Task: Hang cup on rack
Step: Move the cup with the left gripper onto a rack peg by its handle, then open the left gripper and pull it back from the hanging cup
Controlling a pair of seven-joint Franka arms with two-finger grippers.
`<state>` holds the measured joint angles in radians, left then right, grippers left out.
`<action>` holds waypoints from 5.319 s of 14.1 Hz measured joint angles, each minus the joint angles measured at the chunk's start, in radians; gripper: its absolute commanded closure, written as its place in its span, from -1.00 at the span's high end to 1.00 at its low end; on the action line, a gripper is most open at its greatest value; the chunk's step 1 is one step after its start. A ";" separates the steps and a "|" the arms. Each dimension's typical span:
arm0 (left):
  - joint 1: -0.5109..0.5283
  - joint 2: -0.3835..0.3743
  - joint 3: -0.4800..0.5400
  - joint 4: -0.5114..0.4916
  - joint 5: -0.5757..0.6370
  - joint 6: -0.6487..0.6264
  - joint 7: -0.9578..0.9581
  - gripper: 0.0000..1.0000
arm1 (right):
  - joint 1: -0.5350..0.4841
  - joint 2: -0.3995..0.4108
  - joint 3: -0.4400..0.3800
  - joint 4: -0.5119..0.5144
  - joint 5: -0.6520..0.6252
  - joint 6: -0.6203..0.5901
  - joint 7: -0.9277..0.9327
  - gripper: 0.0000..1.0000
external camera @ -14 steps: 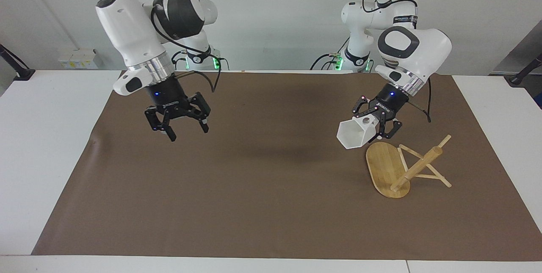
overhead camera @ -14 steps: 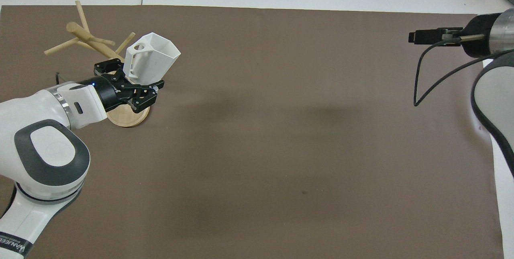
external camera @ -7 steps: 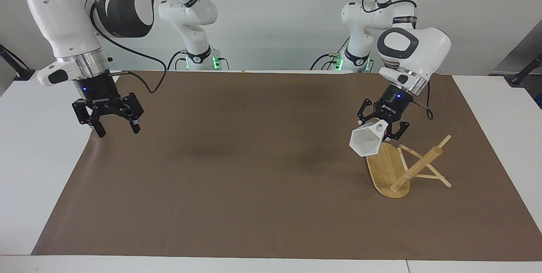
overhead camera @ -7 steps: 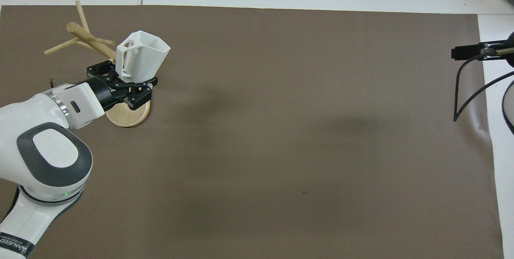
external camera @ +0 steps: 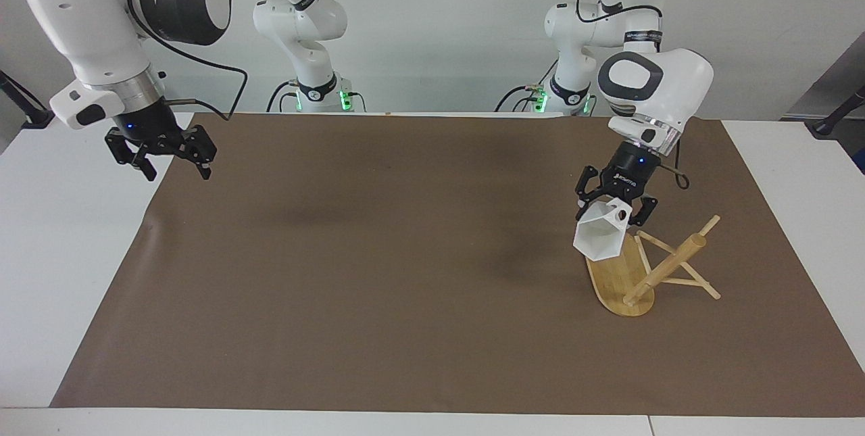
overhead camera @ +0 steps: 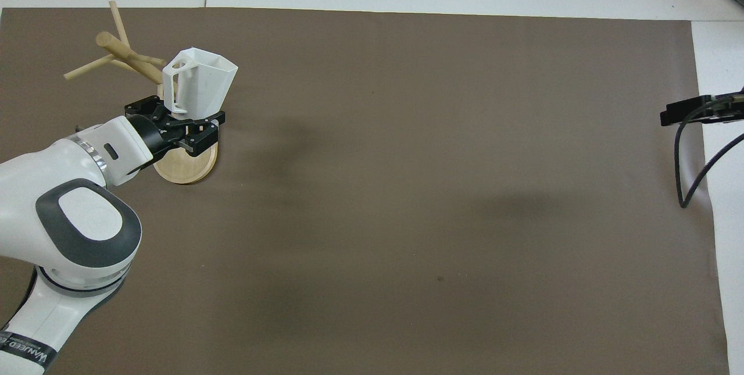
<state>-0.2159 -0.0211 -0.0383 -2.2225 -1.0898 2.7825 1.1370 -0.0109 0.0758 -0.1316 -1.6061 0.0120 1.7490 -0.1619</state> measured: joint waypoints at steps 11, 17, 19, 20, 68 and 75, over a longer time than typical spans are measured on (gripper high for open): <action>-0.001 0.024 0.004 0.011 0.000 0.049 -0.079 -1.00 | 0.005 -0.066 0.009 0.001 0.031 -0.172 0.102 1.00; 0.000 0.047 0.015 0.038 0.000 0.060 -0.090 -1.00 | 0.005 -0.066 0.004 0.000 0.031 -0.172 0.100 1.00; 0.000 0.055 0.015 0.040 0.000 0.073 -0.091 -1.00 | 0.004 -0.066 0.003 0.000 0.030 -0.171 0.100 1.00; 0.000 0.058 0.015 0.041 0.000 0.077 -0.091 -1.00 | 0.004 -0.066 0.002 0.000 0.030 -0.171 0.103 1.00; 0.193 0.081 0.026 0.115 0.153 -0.259 -0.264 1.00 | 0.005 -0.066 0.003 0.000 -0.042 -0.128 0.150 1.00; 0.293 0.053 0.028 0.129 0.308 -0.471 -0.344 1.00 | 0.005 -0.066 0.004 0.000 -0.042 -0.128 0.150 1.00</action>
<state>0.0766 0.0316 -0.0104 -2.0939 -0.7814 2.3111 0.7935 -0.0058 0.0095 -0.1278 -1.6062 -0.0304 1.6214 -0.0120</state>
